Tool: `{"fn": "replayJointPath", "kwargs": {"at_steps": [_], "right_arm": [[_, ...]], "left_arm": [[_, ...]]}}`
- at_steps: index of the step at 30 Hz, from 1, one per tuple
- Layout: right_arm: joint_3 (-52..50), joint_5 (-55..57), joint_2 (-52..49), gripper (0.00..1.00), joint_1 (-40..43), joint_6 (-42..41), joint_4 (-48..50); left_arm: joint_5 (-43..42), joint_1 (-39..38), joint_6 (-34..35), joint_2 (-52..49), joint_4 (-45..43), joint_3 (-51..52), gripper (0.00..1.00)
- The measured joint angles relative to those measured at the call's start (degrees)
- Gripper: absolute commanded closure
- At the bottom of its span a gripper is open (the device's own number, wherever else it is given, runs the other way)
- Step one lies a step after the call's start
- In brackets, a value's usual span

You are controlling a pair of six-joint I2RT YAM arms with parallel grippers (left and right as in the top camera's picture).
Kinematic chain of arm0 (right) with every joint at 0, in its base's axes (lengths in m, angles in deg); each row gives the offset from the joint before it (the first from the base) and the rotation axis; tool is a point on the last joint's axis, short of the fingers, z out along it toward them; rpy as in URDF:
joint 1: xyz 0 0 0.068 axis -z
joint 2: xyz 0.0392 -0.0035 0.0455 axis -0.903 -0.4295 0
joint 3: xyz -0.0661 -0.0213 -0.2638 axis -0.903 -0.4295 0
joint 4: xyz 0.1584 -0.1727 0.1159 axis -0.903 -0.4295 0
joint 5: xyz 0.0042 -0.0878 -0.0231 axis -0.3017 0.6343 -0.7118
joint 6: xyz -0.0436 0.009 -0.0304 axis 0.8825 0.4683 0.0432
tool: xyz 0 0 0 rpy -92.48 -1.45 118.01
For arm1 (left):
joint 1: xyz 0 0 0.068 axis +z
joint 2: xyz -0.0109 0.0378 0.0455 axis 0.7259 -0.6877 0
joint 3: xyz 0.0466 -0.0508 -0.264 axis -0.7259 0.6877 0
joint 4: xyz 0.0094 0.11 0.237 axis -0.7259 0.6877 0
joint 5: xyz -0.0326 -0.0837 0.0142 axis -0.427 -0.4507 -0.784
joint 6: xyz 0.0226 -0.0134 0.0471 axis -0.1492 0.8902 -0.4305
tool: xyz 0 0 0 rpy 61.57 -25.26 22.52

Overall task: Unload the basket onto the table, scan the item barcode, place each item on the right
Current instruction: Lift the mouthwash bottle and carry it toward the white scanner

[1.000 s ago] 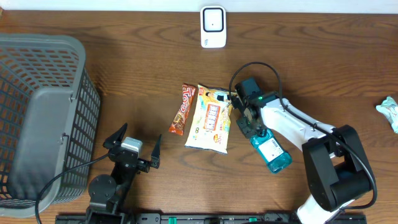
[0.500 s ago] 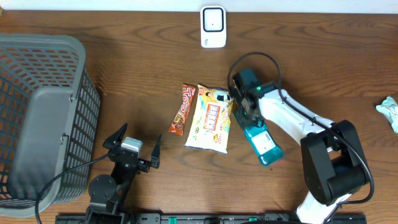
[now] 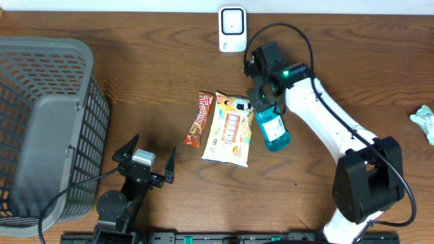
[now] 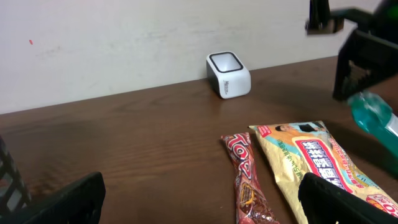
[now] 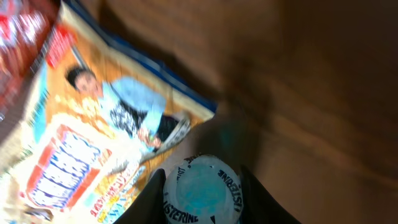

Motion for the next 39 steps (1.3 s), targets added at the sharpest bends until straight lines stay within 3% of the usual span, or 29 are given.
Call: {"fn": "replayJointPath", "kwargs": {"at_steps": [9, 24, 39], "right_arm": [[6.93, 0.87, 0.0, 0.76, 0.24, -1.75, -2.01], [9.18, 4.63, 0.0, 0.77, 0.35, -4.11, -0.74], [9.51, 8.48, 0.0, 0.71, 1.46, -21.22, 0.72]], "left_arm": [[0.0, 0.0, 0.0, 0.0, 0.02, 0.0, 0.01], [0.0, 0.0, 0.0, 0.0, 0.02, 0.0, 0.01], [0.0, 0.0, 0.0, 0.0, 0.02, 0.0, 0.01]]}}
